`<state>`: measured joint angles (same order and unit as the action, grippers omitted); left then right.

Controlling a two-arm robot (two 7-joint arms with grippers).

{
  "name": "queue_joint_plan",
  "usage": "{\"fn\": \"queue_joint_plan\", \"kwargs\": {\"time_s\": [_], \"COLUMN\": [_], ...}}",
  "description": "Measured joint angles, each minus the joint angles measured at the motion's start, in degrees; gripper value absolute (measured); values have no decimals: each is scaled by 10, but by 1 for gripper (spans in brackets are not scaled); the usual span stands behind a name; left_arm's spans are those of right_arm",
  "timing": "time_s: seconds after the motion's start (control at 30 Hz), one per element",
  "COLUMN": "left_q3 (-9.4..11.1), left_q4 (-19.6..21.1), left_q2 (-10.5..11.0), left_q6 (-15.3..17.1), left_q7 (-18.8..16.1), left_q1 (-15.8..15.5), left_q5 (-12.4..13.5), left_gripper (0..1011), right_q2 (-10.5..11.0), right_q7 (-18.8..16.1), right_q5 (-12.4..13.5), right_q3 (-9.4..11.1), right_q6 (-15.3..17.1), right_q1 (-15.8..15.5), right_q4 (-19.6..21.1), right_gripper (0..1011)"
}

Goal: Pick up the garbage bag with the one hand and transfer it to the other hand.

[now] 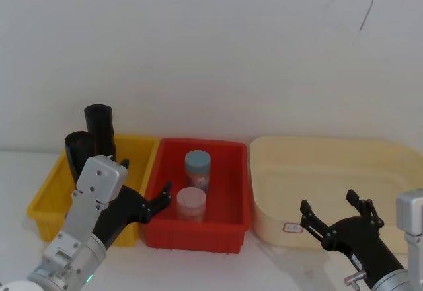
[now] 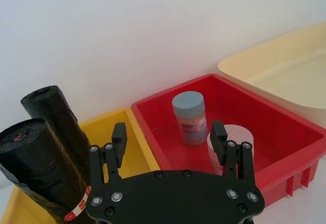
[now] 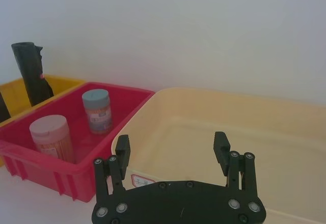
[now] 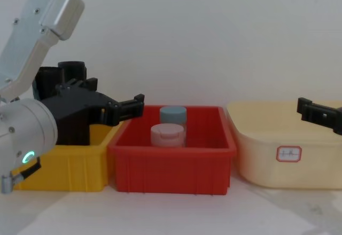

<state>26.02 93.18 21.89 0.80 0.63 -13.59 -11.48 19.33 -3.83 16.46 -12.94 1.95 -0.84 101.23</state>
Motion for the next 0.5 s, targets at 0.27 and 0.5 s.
{"fn": "queue_joint_plan", "kwargs": {"time_s": [0.27,0.5], "left_q3": [0,0], "left_q4": [0,0], "left_q2": [0,0], "left_q6": [0,0], "left_q7": [0,0], "left_q1": [0,0], "left_q5": [0,0], "left_gripper": [1001,1001], "right_q2": [0,0], "right_q7": [0,0], "right_q5": [0,0], "right_q3": [0,0], "right_q6": [0,0], "right_q1": [0,0], "right_q4": [0,0], "right_gripper": [1001,1001]}}
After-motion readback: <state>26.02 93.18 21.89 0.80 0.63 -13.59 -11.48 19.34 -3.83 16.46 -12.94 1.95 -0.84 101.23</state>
